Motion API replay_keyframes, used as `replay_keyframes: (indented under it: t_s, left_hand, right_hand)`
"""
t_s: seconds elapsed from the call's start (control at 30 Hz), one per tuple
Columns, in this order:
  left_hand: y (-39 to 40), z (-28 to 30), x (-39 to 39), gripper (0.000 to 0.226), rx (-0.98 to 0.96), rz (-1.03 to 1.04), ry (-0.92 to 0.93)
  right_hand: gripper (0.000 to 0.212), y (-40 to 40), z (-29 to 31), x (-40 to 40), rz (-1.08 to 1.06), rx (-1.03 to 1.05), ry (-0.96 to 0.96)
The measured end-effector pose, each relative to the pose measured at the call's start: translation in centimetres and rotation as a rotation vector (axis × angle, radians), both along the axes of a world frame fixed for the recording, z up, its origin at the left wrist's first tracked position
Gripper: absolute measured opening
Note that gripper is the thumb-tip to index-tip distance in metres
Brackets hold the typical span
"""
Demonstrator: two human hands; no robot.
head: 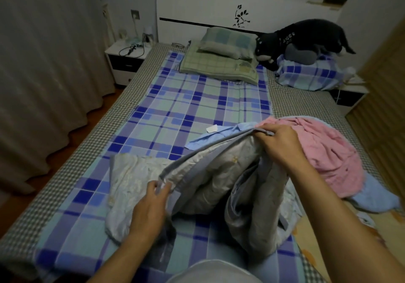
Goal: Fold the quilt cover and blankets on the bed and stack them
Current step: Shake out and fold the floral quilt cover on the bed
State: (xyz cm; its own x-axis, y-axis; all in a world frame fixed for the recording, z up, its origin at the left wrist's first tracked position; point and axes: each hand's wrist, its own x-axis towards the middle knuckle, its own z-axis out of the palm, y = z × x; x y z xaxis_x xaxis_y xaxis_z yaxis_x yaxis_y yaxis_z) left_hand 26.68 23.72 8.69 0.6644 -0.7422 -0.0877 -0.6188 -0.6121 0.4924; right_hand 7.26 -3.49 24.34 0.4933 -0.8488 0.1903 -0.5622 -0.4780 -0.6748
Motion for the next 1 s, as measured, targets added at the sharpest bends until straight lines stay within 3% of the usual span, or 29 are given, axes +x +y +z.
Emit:
replay_keyframes:
  t_s: [0.07, 0.13, 0.23, 0.37, 0.43, 0.47, 0.57, 0.63, 0.7, 0.77, 0.87, 1.0]
  left_hand:
    - [0.1, 0.1, -0.1, 0.089, 0.136, -0.293, -0.067]
    - [0.9, -0.5, -0.7, 0.098, 0.219, -0.451, -0.073]
    - [3.1, -1.0, -1.3, 0.071, 0.248, -0.556, -0.157]
    - [3.4, -0.1, -1.2, 0.035, 0.495, -0.656, -0.266]
    - [2.1, 0.4, -0.8, 0.040, 0.723, -0.563, -0.267]
    - [1.0, 0.9, -0.7, 0.044, 0.722, -0.499, -0.282]
    - [-2.3, 2.7, -2.0, 0.044, 0.364, -0.388, -0.238]
    - [-4.6, 4.3, -4.3, 0.053, 0.129, -0.296, -0.148]
    - [-6.3, 5.8, -6.7, 0.062, -0.132, -0.130, -0.173]
    - [-7.3, 6.6, -8.7, 0.056, -0.347, -0.105, -0.225]
    - [-8.1, 6.4, -10.3, 0.041, -0.425, -0.185, -0.180]
    - [-7.2, 5.3, -9.3, 0.032, -0.466, -0.089, -0.017]
  right_hand:
    - [0.019, -0.2, -0.3, -0.2, -0.039, -0.019, 0.033]
    - [0.019, -0.5, -0.4, -0.6, -0.107, -0.026, 0.047]
    - [0.020, -1.2, -0.5, -1.1, -0.178, -0.048, 0.068]
    - [0.021, -1.1, -0.9, -0.4, -0.151, -0.041, 0.147]
    - [0.019, -0.5, -0.6, 0.2, -0.049, 0.008, 0.155]
    - [0.017, -0.2, -0.2, 0.3, 0.038, 0.055, 0.165]
    - [0.010, 0.8, 0.8, 0.5, 0.255, 0.157, 0.240]
    - [0.012, 1.3, 0.9, 0.6, 0.265, 0.150, 0.234]
    - [0.015, 1.8, 0.6, 0.7, 0.257, 0.106, 0.228]
    - [0.015, 2.4, 0.3, 0.7, 0.241, 0.063, 0.230]
    - [0.011, 3.0, 0.1, 0.6, 0.244, 0.046, 0.211]
    - [0.008, 2.7, -0.2, -0.3, 0.256, 0.052, 0.194]
